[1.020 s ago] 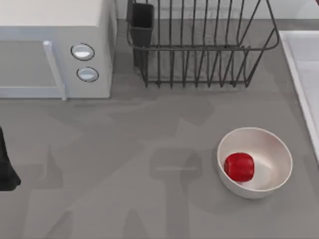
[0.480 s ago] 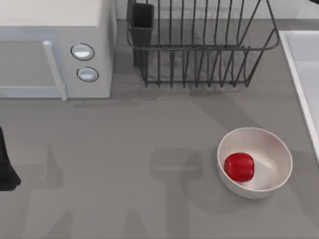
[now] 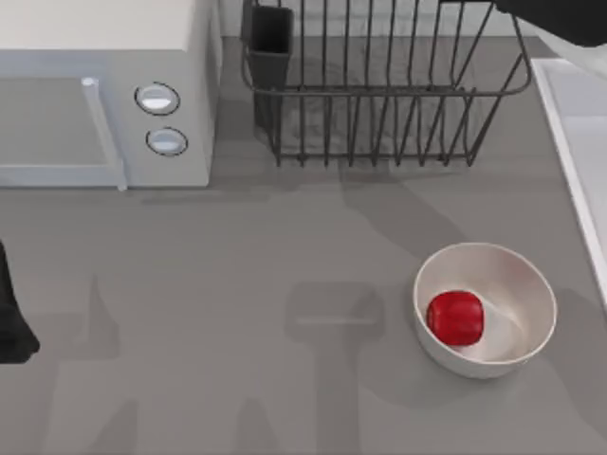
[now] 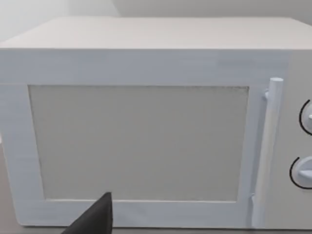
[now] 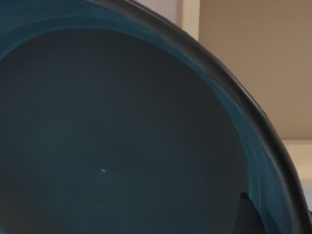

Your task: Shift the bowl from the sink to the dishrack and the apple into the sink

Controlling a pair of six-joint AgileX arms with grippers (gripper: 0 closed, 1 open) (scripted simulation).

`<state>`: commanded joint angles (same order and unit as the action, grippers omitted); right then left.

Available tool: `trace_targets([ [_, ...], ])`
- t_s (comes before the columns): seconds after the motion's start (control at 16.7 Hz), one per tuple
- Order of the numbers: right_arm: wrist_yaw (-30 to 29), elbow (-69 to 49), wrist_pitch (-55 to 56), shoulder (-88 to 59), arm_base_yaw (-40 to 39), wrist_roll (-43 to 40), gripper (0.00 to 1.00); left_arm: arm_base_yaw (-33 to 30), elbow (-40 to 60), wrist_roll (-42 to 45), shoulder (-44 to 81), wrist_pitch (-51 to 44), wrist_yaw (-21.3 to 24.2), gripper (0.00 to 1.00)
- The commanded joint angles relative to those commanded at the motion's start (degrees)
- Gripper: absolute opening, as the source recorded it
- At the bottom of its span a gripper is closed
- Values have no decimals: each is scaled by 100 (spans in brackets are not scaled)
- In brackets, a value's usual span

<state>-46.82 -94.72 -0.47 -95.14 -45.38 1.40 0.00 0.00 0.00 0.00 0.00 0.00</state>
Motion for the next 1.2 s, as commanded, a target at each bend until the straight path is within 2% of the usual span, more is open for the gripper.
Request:
trace_targets([
  [0.3, 189, 246, 666, -427, 75, 3, 0, 0, 0, 0, 0, 0, 0, 100],
  [0.78, 754, 1536, 3614, -1941, 745, -23, 0, 0, 0, 0, 0, 0, 0, 100],
  [0.96, 866, 1821, 4043, -2189, 909, -37, 0, 0, 0, 0, 0, 0, 0, 100],
  [1.2, 871, 1835, 4063, -2201, 917, -38, 0, 0, 0, 0, 0, 0, 0, 100],
])
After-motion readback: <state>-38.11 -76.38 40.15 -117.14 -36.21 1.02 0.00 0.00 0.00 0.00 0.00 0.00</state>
